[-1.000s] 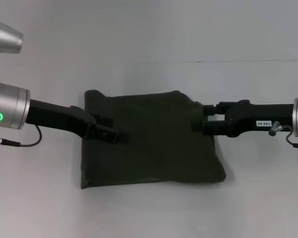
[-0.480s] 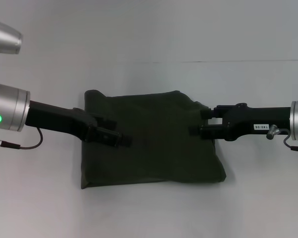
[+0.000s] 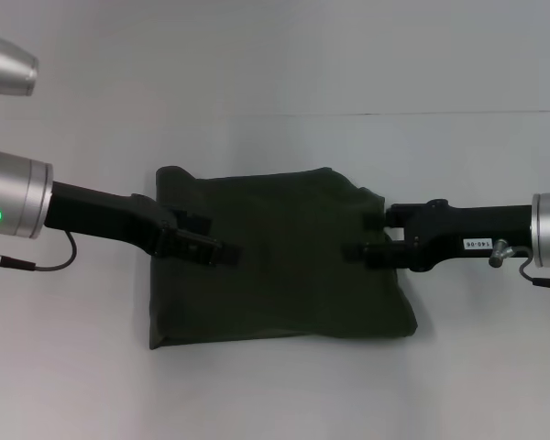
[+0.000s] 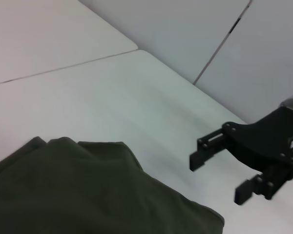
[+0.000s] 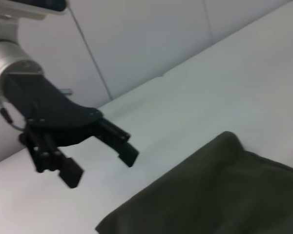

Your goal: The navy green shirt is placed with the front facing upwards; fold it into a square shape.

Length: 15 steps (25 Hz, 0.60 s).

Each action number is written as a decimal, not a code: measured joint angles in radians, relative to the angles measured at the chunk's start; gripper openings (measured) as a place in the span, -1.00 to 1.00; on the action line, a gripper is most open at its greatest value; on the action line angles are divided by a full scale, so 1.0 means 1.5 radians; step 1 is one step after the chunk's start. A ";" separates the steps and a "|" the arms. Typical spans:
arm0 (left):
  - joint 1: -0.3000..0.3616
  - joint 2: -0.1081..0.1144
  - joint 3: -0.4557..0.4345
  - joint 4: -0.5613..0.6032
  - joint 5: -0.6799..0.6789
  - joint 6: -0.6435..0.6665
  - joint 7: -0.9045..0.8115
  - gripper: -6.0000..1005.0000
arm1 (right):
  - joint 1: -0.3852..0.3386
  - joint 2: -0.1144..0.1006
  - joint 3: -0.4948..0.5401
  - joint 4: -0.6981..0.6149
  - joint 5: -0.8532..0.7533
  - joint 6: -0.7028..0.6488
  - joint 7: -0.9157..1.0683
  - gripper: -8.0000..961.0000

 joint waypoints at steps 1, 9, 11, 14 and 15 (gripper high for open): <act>0.001 0.000 0.000 0.001 0.000 0.000 0.000 0.88 | 0.000 0.000 0.000 0.000 0.000 -0.004 0.000 0.59; 0.001 -0.001 0.000 0.001 0.000 -0.001 -0.008 0.88 | -0.002 0.000 -0.003 0.000 0.001 -0.022 -0.023 0.60; 0.000 -0.001 0.000 0.001 0.000 -0.001 -0.013 0.88 | -0.004 0.000 -0.004 0.000 0.001 -0.029 -0.040 0.60; 0.000 -0.001 0.000 0.001 0.000 -0.001 -0.021 0.88 | -0.005 0.001 -0.004 0.000 0.002 -0.032 -0.050 0.60; 0.000 -0.001 0.000 0.001 0.000 -0.001 -0.022 0.88 | -0.005 0.001 -0.004 0.000 0.002 -0.033 -0.051 0.60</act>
